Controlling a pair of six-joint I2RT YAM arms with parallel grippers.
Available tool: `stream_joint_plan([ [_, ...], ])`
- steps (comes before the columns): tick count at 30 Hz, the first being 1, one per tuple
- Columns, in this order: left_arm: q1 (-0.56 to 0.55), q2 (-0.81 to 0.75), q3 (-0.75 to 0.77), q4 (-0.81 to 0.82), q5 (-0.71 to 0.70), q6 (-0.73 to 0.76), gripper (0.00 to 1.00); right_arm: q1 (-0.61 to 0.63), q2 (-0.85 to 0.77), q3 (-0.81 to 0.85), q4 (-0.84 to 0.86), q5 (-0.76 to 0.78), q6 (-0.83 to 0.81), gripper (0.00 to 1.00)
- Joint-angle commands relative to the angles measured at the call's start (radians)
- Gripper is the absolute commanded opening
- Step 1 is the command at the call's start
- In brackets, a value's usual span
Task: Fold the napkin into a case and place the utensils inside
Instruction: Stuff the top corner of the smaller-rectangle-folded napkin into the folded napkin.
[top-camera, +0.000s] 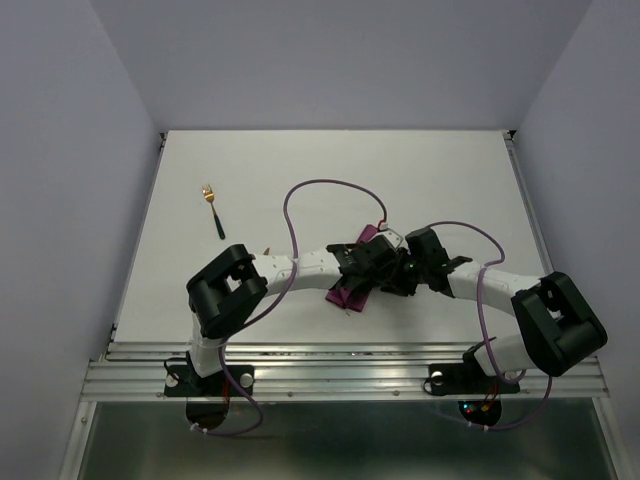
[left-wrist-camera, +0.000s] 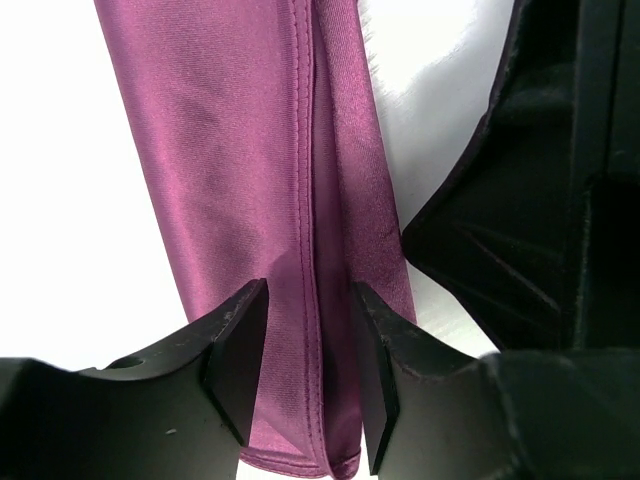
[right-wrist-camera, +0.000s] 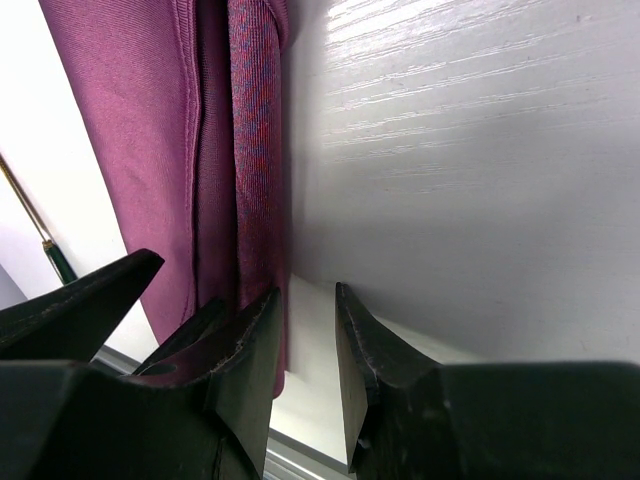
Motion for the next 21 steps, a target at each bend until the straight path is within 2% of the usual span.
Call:
stream_joint_plan([
  [1,-0.013,-0.052,-0.012,0.003,-0.019,0.0,0.5,0.008,0.001,0.015,-0.006,0.004,-0.006,0.34],
  [9,-0.015,-0.008,0.009,0.0,0.009,0.018,0.5,0.008,0.003,0.015,-0.006,0.004,-0.006,0.34],
  [13,-0.015,0.021,0.014,-0.002,0.019,0.026,0.46,0.008,0.0,0.013,0.008,-0.008,-0.012,0.35],
  [18,-0.015,0.044,0.012,0.003,0.012,0.023,0.36,0.008,-0.01,0.013,0.037,-0.043,-0.029,0.43],
  [21,-0.012,0.052,0.014,0.004,0.006,0.023,0.35,0.008,-0.023,0.01,0.058,-0.06,-0.034,0.48],
])
